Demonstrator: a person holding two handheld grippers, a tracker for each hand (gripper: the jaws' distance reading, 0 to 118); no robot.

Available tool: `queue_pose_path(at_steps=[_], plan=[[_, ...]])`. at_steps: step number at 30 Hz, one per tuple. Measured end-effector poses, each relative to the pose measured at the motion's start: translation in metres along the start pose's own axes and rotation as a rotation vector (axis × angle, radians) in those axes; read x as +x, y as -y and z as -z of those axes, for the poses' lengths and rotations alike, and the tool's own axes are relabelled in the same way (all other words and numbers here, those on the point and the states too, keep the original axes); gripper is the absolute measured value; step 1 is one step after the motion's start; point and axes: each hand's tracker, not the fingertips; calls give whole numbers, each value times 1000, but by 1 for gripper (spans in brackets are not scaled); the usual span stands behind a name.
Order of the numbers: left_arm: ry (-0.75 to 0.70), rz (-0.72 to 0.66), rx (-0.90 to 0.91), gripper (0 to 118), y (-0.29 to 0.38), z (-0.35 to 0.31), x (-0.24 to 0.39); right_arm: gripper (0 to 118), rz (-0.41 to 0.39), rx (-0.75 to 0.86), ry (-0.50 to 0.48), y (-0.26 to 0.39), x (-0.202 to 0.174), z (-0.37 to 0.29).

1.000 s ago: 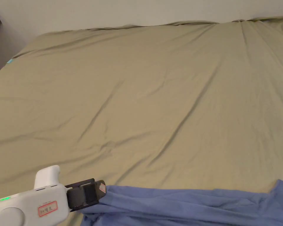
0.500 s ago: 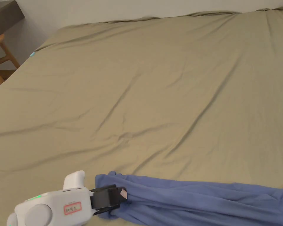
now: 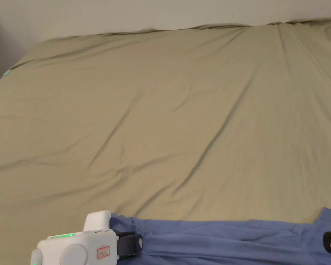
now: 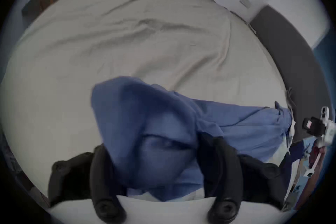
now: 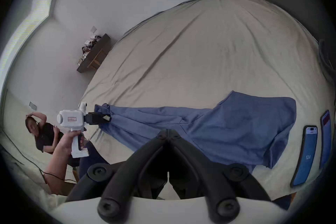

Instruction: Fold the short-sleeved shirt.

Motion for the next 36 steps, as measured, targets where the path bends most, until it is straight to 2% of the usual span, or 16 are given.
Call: queue_pose_path(at_steps=[1,2,3,4,7,9,13,16,19,21,23,24,26,28,32,36], plan=[[39,-43,16,46,0,-7,-4,2,-3,-2,-1,-1,-2,0],[160,-152,55,19,-2,-16,-19,2,-7,-3,-1,-3,-4,0],[394,-328,64,19,-3,-21,-32,2,-10,-3,0,-5,-7,1],[458,-414,60,19,1,-42,-25,2,-12,-1,-1,-7,-9,0],[405,-384,81,19,1,-54,-32,2,-16,8,-11,-14,-12,0],[516,-486,96,19,-12,-50,-72,2,-12,16,-12,-18,-13,-1],[753,-649,149,19,-15,-72,-86,2,5,30,-20,-24,-14,-4],[644,-553,186,20,-27,-93,-92,2,9,38,-36,-25,-16,-6],[495,-559,202,19,-39,-106,-117,2,11,41,-42,-26,-17,-7],[313,-498,201,20,-51,-100,-144,2,6,47,-29,-28,-17,-9],[168,-431,180,20,-59,-102,-144,2,5,49,-19,-29,-17,-9],[139,-425,168,20,-55,-108,-119,2,5,50,-13,-30,-17,-9],[133,-407,172,20,-57,-108,-99,2,5,51,3,-31,-17,-8],[78,-321,189,20,-54,-101,-88,2,0,49,27,-31,-19,-4],[165,-166,169,20,-37,-96,3,2,-1,25,37,-28,-18,5],[218,-6,45,20,-14,-46,75,2,2,5,34,-25,-16,10]])
